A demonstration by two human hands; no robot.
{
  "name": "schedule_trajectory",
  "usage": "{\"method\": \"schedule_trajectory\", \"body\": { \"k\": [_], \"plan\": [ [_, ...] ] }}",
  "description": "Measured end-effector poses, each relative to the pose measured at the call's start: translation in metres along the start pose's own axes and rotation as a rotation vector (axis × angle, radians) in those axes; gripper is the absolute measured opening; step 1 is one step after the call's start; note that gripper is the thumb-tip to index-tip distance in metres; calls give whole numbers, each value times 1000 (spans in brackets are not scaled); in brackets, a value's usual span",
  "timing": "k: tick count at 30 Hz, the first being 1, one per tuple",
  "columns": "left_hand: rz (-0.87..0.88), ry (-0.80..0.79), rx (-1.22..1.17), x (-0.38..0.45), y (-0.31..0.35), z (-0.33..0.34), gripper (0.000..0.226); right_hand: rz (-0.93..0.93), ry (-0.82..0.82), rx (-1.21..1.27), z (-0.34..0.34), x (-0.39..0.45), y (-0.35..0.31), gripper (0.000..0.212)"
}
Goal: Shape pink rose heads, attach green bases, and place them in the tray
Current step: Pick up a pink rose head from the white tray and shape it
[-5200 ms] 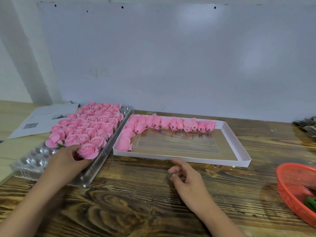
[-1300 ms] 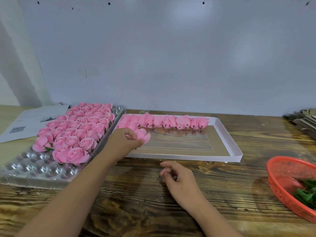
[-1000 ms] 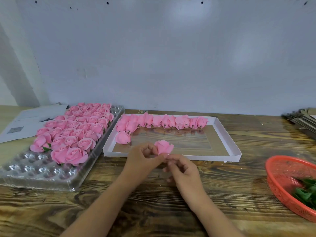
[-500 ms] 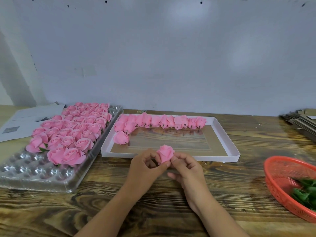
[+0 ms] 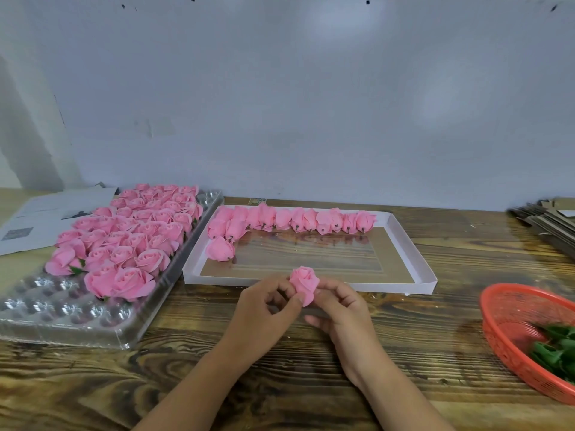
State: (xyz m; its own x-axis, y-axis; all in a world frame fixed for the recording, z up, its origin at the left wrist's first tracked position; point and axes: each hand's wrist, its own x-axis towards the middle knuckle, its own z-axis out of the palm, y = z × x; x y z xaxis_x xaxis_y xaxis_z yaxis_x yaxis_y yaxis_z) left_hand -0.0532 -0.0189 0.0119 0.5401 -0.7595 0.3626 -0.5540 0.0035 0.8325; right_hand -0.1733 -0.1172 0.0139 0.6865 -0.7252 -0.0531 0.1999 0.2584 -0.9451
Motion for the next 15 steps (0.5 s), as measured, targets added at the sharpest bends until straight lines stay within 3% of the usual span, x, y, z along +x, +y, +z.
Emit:
{"method": "schedule_trajectory", "body": {
  "k": [8,15],
  "plan": [
    [-134,85,-184,2,-2,-2,25,-13,-39,-29,2,-2,1,22],
    [-260,46,-372,3,-3,-4,32,-41,-41,-90,4,-4,0,13]
  ]
}}
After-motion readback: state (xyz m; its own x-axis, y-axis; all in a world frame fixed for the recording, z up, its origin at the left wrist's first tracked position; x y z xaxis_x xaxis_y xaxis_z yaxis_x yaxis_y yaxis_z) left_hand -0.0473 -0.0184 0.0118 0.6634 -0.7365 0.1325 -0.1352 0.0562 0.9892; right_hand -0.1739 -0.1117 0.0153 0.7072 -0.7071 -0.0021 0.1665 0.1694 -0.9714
